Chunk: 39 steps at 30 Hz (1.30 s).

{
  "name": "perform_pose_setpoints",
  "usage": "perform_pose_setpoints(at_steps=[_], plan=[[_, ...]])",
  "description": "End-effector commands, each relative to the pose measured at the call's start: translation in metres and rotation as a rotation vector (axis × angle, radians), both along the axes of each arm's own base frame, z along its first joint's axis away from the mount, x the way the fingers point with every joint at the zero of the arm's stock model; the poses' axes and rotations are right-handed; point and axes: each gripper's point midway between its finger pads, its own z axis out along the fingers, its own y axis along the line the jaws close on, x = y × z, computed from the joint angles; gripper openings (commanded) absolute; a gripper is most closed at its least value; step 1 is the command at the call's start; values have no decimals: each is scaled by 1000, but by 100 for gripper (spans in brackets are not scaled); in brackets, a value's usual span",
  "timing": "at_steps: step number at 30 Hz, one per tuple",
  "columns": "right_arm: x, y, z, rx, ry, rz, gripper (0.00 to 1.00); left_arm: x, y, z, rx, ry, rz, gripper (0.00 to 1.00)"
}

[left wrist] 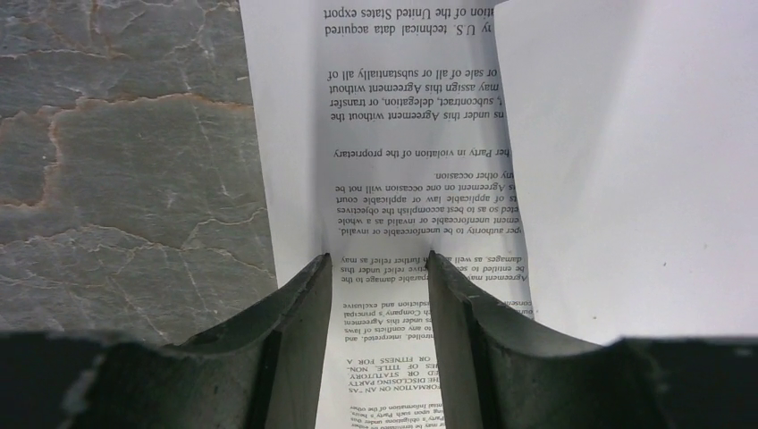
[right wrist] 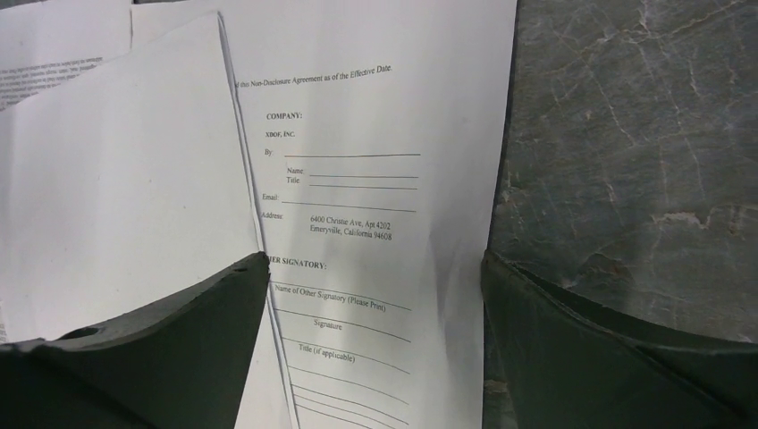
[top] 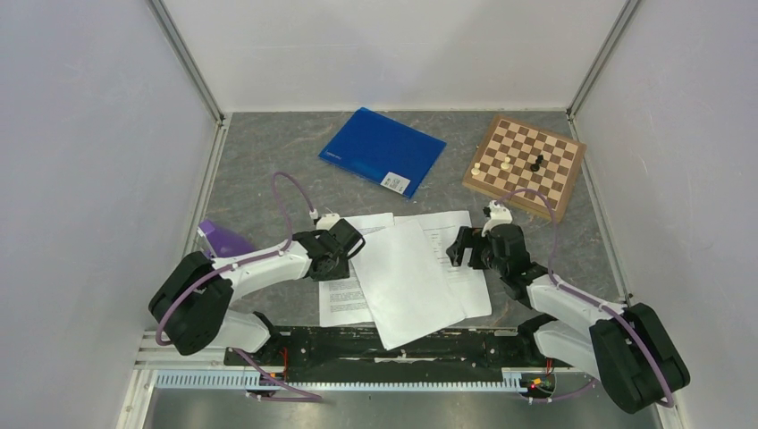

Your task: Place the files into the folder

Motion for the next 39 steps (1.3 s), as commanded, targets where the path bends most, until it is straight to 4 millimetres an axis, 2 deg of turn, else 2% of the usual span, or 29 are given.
perform_pose_setpoints(at_steps=[1, 4, 8, 11, 15, 17, 23, 27, 31, 32, 33, 35, 39], plan=[[-55, -52, -47, -242, 263, -98, 94, -1, -6, -10, -29, 16, 7, 49], [-37, -47, -18, -230, 183, -100, 98, -2, -5, -10, -37, 13, 21, 47], [-33, -39, 2, -260, 148, -73, 98, 2, -7, 6, -55, -19, 18, 46], [-41, -14, 8, -238, 140, 2, 98, 10, -5, 28, -46, -58, 18, 48], [-62, 15, 5, -189, 168, 94, 98, 14, 15, 45, -22, -97, 61, 51], [-71, 22, 2, -175, 180, 121, 98, 12, 23, 44, -26, -92, 79, 51], [-85, 39, 5, -172, 186, 177, 98, -3, 32, 20, -25, -30, 105, 34], [-70, 14, 22, -298, 120, 80, 98, -5, 39, 18, -12, -42, 129, 28], [-59, -6, 38, -399, 77, 9, 98, 1, 49, 34, 17, -103, 157, 28], [-58, -6, 41, -402, 77, 8, 98, 3, 54, 38, 31, -122, 170, 32], [-60, -1, 43, -381, 81, 27, 98, 4, 59, 41, 47, -135, 185, 38], [-65, 22, 44, -288, 93, 105, 98, 5, 68, 41, 60, -141, 226, 43], [-84, 57, 36, -188, 138, 214, 98, 1, 78, 19, 0, -77, 301, 46]])
